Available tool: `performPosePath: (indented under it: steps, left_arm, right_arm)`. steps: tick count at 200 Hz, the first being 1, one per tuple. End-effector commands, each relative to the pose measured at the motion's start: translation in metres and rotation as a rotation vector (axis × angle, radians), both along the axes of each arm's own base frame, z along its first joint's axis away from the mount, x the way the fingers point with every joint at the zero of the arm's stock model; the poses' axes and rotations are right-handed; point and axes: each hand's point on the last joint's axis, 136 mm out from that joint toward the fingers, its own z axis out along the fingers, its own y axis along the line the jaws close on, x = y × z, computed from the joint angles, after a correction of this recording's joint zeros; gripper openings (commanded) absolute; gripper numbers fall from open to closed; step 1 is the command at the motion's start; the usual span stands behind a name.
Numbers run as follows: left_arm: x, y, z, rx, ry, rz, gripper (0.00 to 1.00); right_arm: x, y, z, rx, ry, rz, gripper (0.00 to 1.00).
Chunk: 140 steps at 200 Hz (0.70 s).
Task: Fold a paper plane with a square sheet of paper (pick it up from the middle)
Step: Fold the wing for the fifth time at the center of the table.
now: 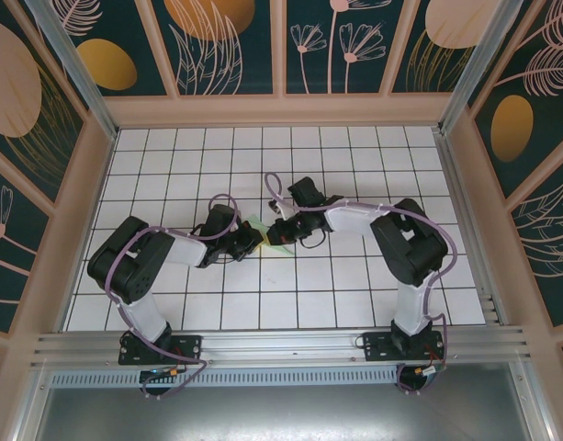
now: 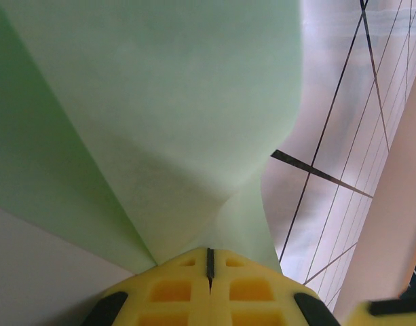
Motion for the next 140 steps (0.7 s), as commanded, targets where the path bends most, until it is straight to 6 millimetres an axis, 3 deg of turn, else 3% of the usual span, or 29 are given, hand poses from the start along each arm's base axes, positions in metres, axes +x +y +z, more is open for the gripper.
performPosePath:
  steps: [1,97,121,140]
  left_arm:
    - [-0.009,0.022,-0.031,0.121,0.075,0.036,0.05]
    - [-0.012,0.026,-0.038,0.151,0.097,0.042,0.05]
    - [-0.013,0.03,-0.042,0.178,0.113,0.051,0.04]
    - [-0.015,0.033,-0.045,0.202,0.123,0.051,0.04]
  right_arm:
    - [0.007,-0.004,-0.014,-0.055,0.021,-0.038,0.03]
    - [0.001,-0.022,-0.046,-0.161,0.056,-0.044,0.02]
    - [0.0,-0.027,-0.047,-0.18,0.048,-0.034,0.02]
    - [-0.002,-0.025,-0.035,-0.157,0.024,-0.014,0.03]
